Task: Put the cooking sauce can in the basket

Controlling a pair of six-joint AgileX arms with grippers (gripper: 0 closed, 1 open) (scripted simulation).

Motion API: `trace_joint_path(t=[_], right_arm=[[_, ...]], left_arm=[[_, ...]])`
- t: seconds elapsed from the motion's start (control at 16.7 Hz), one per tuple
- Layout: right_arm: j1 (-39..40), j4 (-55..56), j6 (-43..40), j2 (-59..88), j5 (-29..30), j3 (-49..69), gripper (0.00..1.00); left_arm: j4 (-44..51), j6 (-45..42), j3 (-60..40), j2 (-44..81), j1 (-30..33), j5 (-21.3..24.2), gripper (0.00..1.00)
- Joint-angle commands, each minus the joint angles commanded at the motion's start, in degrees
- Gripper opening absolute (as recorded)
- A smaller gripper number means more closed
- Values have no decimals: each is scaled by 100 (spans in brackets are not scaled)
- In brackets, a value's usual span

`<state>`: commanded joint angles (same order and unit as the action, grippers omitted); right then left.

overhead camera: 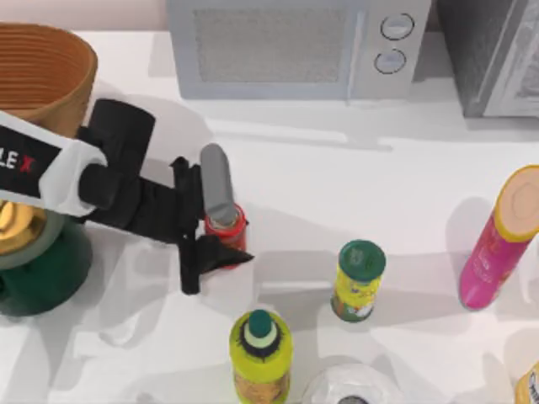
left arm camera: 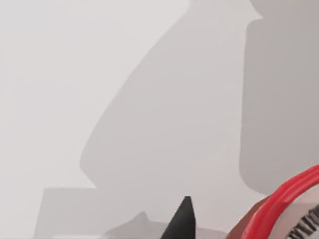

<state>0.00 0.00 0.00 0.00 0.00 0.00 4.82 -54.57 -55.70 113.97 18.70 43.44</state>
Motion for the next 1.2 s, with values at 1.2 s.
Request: trace_joint_path(t=[1.2], right_arm=[[0, 0, 0, 0, 0, 0, 100]], left_arm=[[2947, 4601, -3447, -1807, -2489, -3474, 0]])
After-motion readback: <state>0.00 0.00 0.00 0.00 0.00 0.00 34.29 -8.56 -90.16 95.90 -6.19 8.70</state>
